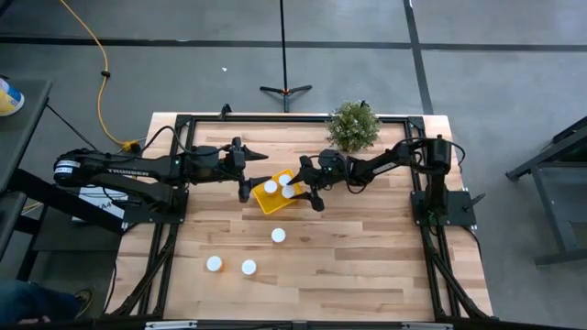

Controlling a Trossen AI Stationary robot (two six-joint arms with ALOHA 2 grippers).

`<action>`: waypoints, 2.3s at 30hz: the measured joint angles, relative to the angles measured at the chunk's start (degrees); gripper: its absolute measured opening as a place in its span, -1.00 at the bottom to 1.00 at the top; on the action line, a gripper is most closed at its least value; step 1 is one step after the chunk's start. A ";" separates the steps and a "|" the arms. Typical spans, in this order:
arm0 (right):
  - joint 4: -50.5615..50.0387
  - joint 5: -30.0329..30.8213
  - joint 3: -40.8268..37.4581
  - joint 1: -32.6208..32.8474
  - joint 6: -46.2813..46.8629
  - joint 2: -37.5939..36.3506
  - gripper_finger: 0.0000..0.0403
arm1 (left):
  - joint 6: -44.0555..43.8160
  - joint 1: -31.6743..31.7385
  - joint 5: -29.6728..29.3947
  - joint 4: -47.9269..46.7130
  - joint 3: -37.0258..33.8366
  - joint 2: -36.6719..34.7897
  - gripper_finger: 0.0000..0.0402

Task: Pick and place pill bottles into a basket
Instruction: Put the yellow pill bottle into the bin

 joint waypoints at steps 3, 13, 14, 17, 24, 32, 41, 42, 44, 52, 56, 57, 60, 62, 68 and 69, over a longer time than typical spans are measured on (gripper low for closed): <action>-0.18 0.00 0.00 0.00 -0.02 0.00 0.16 | 0.00 0.00 0.00 0.02 0.00 0.00 0.68; -0.99 0.21 0.00 -0.04 0.00 -1.80 0.13 | 0.00 0.00 -0.04 0.00 0.00 0.00 0.68; -0.85 0.21 0.00 -0.08 -0.04 -2.50 0.13 | 0.00 0.00 -0.06 0.01 0.00 0.00 0.68; -1.48 0.16 0.04 -0.54 0.00 -4.90 0.13 | 0.00 0.00 -0.20 -0.04 0.00 0.00 0.68; -8.01 0.68 0.07 -1.17 7.04 -11.94 0.09 | -0.85 0.00 -0.18 -0.34 0.00 0.00 0.68; -9.39 6.55 -6.05 6.96 10.28 -19.06 0.02 | -3.53 0.00 1.18 -4.67 0.00 0.00 0.68; 13.64 25.61 -17.90 18.83 5.88 -23.07 -0.01 | -4.97 -3.24 7.52 -5.94 0.00 0.02 0.68; 16.85 26.88 -19.28 19.90 5.18 -23.43 -0.01 | -4.88 -4.16 7.54 -5.69 0.00 0.02 0.68; 22.77 30.63 -21.92 21.89 3.33 -24.13 -0.01 | -4.92 -6.31 7.65 -5.64 0.00 0.04 0.68; 30.53 36.27 -27.66 24.90 -0.17 -24.90 -0.01 | -4.92 -14.80 9.57 -6.94 0.04 3.85 0.68; 30.53 36.16 -27.67 24.95 -0.30 -24.90 -0.01 | -4.90 -16.89 9.50 -7.82 0.04 6.69 0.68; 30.53 36.16 -27.67 24.92 -0.68 -24.90 -0.01 | -4.90 -17.07 9.49 -7.14 0.02 7.37 0.68; 30.53 36.17 -27.67 24.92 -2.48 -24.90 -0.01 | -6.06 -17.32 6.86 -0.67 0.02 9.21 0.68; 30.57 36.15 -27.67 24.92 -3.13 -24.90 -0.01 | -11.14 -17.24 4.97 1.21 0.09 10.23 0.68; 30.47 36.14 -27.67 24.92 -3.21 -24.90 -0.01 | -13.57 -17.90 6.24 0.73 0.07 14.27 0.68; 30.48 36.13 -27.67 24.92 -3.40 -24.90 -0.01 | -12.08 -18.12 6.23 1.05 0.07 15.14 0.68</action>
